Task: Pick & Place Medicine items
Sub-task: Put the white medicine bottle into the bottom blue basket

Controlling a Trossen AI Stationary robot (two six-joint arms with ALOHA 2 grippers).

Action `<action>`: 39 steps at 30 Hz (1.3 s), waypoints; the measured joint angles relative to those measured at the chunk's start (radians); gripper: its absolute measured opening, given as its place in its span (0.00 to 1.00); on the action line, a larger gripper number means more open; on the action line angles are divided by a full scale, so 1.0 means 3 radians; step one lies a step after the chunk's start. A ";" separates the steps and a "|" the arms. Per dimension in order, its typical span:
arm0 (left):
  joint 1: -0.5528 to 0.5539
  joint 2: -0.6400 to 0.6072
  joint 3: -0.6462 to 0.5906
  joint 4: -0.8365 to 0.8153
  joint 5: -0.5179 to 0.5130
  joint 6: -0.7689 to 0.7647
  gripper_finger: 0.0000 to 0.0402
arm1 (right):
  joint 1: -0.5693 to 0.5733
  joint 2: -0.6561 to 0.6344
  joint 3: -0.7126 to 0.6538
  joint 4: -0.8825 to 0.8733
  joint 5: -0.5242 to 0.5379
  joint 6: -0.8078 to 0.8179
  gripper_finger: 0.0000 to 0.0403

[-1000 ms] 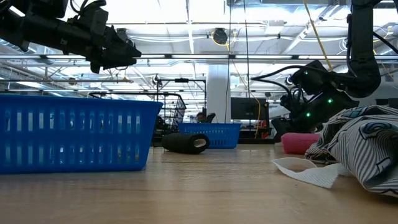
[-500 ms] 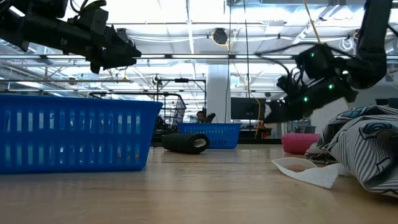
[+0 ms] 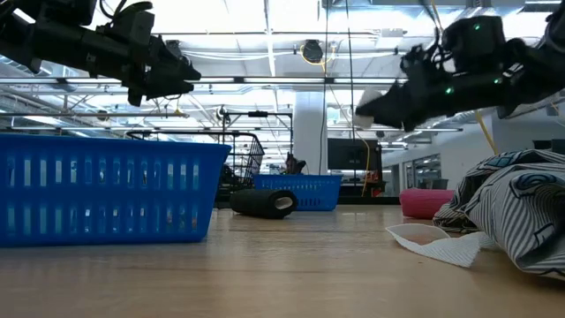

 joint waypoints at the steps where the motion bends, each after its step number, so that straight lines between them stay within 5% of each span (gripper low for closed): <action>1: 0.0000 0.0001 0.0000 0.0009 -0.0001 -0.0027 0.50 | 0.0040 -0.0038 0.0000 0.0001 -0.0147 0.0067 0.33; 14: 0.0000 0.0001 0.0000 0.0027 -0.0001 -0.0470 0.50 | 0.0509 -0.0159 0.0000 -0.0081 -0.1788 0.0840 0.33; 21: -0.0001 0.0000 0.0000 0.0027 -0.0057 -0.0627 0.50 | 0.0855 -0.0157 0.0197 -0.0991 -0.1458 0.0804 0.33; 27: 0.0000 0.0001 0.0000 0.0028 -0.0413 -0.0930 0.50 | 0.1127 -0.0156 0.0770 -0.2355 -0.0535 0.0385 0.33; 31: 0.0000 0.0004 0.0000 0.0029 -0.0439 -0.1148 0.50 | 0.1276 -0.0156 0.0858 -0.2342 -0.0219 0.0197 0.33; 39: 0.0000 0.0262 0.0000 0.0309 -0.0214 -0.1547 0.50 | 0.1328 -0.0113 0.0858 -0.2271 -0.0187 0.0139 0.33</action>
